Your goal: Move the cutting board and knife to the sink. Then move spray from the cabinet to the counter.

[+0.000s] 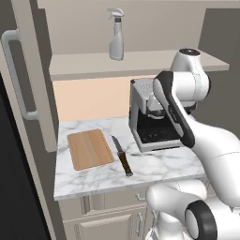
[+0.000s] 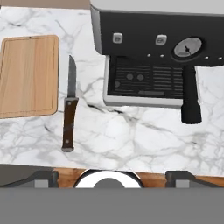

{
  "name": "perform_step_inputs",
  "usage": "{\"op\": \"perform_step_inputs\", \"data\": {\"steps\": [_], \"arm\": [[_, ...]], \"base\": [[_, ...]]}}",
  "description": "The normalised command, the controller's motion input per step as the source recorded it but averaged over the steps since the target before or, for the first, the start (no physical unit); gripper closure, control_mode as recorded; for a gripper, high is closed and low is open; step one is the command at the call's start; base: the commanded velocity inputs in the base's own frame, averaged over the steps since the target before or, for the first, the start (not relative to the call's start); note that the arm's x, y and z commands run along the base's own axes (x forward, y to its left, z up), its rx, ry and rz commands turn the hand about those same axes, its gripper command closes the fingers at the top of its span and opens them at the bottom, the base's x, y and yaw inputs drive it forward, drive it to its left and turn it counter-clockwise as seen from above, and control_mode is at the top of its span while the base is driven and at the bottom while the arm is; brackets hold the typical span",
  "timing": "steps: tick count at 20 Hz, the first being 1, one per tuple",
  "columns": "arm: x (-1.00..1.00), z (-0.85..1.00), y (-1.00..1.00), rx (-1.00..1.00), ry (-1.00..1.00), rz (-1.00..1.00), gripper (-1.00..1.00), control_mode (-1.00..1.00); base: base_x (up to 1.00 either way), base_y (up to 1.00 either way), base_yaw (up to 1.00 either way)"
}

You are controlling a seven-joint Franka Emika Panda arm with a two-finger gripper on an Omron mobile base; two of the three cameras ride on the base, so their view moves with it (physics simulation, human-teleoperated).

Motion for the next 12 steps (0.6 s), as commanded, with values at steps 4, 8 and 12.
{"op": "perform_step_inputs", "data": {"steps": [4, 8, 12], "arm": [[-0.16, -0.1, 0.38, 0.0, 0.0, 0.0, -1.0, -1.0], [-0.03, -0.17, 0.42, 0.06, 0.0, 0.0, -1.0, -1.0], [0.0, -0.24, 0.44, 0.07, -0.01, 0.0, -1.0, -1.0]], "base": [[0.0, 0.0, 0.0], [0.0, 0.0, 0.0], [0.0, 0.0, 0.0]]}}
